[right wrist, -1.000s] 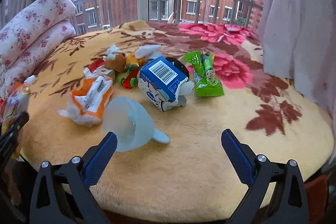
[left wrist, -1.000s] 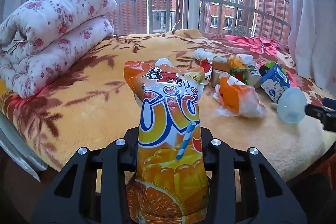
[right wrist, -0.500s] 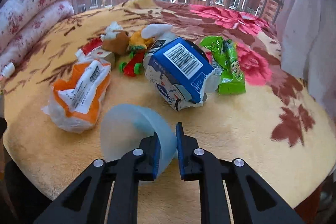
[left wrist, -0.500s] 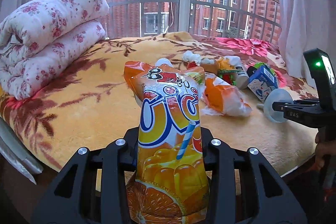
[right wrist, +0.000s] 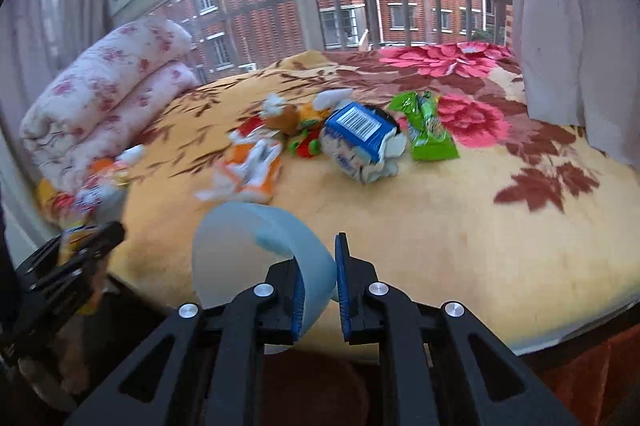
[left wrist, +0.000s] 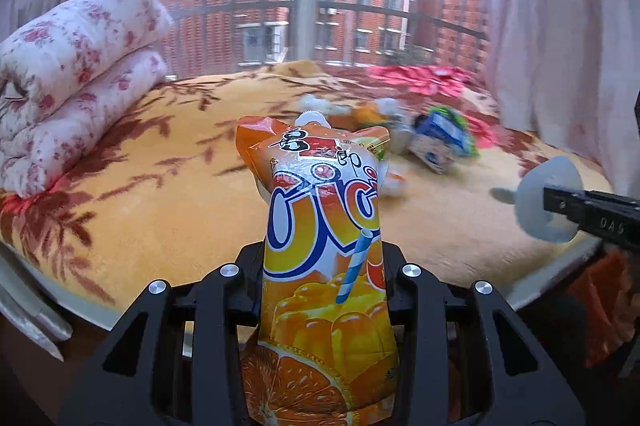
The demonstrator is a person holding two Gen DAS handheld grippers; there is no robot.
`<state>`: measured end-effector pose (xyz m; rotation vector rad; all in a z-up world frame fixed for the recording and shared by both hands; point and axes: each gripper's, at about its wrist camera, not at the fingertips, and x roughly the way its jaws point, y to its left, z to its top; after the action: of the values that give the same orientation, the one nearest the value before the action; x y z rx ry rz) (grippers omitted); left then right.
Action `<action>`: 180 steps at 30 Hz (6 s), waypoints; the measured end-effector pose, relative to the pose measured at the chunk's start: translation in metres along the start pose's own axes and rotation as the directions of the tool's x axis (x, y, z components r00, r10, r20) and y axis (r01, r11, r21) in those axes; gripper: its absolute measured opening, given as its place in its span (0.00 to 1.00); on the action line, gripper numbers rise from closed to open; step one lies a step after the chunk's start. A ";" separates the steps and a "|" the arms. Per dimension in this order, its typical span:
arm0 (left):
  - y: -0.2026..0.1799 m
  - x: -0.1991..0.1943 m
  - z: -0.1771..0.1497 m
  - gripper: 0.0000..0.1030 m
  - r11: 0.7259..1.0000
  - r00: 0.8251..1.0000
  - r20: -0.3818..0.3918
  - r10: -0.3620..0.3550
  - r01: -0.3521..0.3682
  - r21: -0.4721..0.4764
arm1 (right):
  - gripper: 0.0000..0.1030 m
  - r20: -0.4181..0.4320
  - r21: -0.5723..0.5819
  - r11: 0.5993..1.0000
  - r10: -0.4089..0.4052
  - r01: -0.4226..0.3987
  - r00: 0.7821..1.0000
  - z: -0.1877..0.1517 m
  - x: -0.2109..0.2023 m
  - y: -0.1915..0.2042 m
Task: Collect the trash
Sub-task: 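Lower both tools over the orange bucket and release pouch and funnel, then grasp the orange-white bread bag with the left tool, then grasp the blue milk carton with the right tool while the left tool holds the bread bag, then drop the bread bag and milk carton into the orange bucket with both tools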
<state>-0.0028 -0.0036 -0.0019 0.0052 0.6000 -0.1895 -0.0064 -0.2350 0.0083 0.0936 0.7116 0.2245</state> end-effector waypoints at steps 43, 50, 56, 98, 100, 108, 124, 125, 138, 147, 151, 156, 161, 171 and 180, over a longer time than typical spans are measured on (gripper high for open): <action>-0.021 0.012 -0.096 0.67 0.970 0.919 -0.371 -0.132 0.197 0.144 | 0.59 -0.278 0.008 1.000 0.028 -0.027 0.960 -0.118 0.025 -0.020; -0.026 0.030 0.002 0.85 0.988 0.978 -0.186 -0.094 0.114 0.101 | 0.59 -0.166 0.053 0.999 0.002 0.007 0.986 -0.105 0.006 -0.041; -0.030 0.135 0.072 0.85 0.998 0.943 -0.328 -0.054 0.046 -0.033 | 0.59 -0.155 0.095 0.995 0.022 -0.007 0.988 -0.114 0.006 -0.046; -0.028 0.043 -0.003 0.24 0.997 0.995 -0.074 0.065 -0.063 0.032 | 0.82 0.052 -0.275 0.960 -0.044 0.056 0.998 0.082 0.080 -0.035; -0.025 0.050 -0.004 0.24 0.999 0.995 -0.090 0.045 -0.043 0.019 | 0.82 0.015 -0.310 0.950 -0.036 0.039 0.999 0.102 0.105 -0.036; -0.004 0.060 -0.006 0.24 0.998 0.993 -0.114 -0.009 0.003 -0.056 | 0.79 -0.104 -0.415 0.910 -0.070 0.020 0.992 0.117 0.173 -0.024; -0.012 0.021 0.006 0.24 0.997 0.995 -0.071 -0.065 0.062 -0.042 | 0.50 0.050 -0.196 0.979 0.075 -0.063 0.996 0.067 0.031 -0.006; -0.016 0.013 0.003 0.24 0.998 0.996 -0.064 -0.067 0.066 -0.023 | 0.50 0.056 -0.174 0.982 0.087 -0.076 0.995 0.057 0.018 -0.005; -0.039 -0.027 -0.053 0.24 0.986 0.978 -0.171 -0.119 0.136 0.092 | 0.52 0.033 -0.025 0.994 0.107 -0.106 0.994 -0.084 -0.064 0.012; -0.047 0.006 -0.101 0.24 0.983 0.929 -0.351 -0.118 0.159 0.090 | 0.52 -0.164 0.060 0.995 0.089 -0.080 0.982 -0.136 -0.017 0.008; -0.045 0.021 -0.111 0.24 0.985 0.907 -0.406 -0.111 0.154 0.074 | 0.53 -0.208 0.054 0.996 0.076 -0.066 0.975 -0.142 -0.002 0.011; -0.040 0.026 -0.116 0.24 0.987 0.897 -0.427 -0.114 0.151 0.053 | 0.53 -0.238 0.058 0.996 0.078 -0.066 0.968 -0.146 0.007 0.015; -0.038 0.026 -0.118 0.25 0.988 0.892 -0.436 -0.119 0.152 0.041 | 0.54 -0.259 0.043 0.997 0.072 -0.063 0.963 -0.147 0.013 0.020; -0.044 0.027 -0.118 0.63 0.987 0.892 -0.445 -0.085 0.136 0.083 | 0.74 -0.238 0.058 0.998 0.045 -0.031 0.970 -0.146 0.006 0.013; -0.039 0.026 -0.118 0.64 0.991 0.891 -0.444 -0.090 0.126 0.053 | 0.74 -0.211 0.135 0.991 0.046 -0.018 0.976 -0.147 -0.003 -0.008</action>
<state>-0.0549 -0.0392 -0.1115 0.0955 1.0488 -0.3258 -0.1036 -0.2424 -0.1015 0.2098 0.9402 0.2203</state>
